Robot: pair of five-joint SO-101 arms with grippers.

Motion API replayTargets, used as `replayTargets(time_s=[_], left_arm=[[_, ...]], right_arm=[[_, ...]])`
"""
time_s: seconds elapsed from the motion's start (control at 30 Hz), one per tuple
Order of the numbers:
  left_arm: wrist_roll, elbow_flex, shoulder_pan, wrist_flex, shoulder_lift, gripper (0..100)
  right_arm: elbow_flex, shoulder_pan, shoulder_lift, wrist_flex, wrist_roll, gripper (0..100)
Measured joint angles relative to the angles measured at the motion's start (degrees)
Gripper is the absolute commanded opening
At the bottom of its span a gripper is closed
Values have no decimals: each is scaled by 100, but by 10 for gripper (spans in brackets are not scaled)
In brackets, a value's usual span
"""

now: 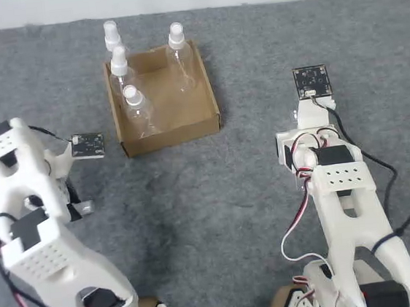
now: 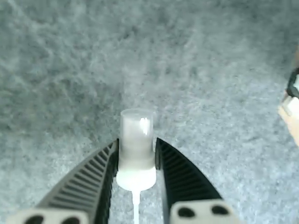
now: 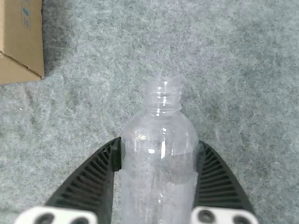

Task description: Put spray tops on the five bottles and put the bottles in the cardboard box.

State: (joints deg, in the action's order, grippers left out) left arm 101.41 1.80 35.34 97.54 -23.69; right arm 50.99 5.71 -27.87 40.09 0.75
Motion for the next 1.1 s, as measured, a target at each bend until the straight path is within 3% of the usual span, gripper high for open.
replayTargets(time_s=[0.5,0.9,1.1], left_arm=[[0,0,730,53,352,37],[-18,853,677,53,1811,37],[-413,870,695,53,1916,37]], right_arm=[[0,0,0,0,0,118],[0,0,0,0,0,118],[0,0,0,0,0,118]])
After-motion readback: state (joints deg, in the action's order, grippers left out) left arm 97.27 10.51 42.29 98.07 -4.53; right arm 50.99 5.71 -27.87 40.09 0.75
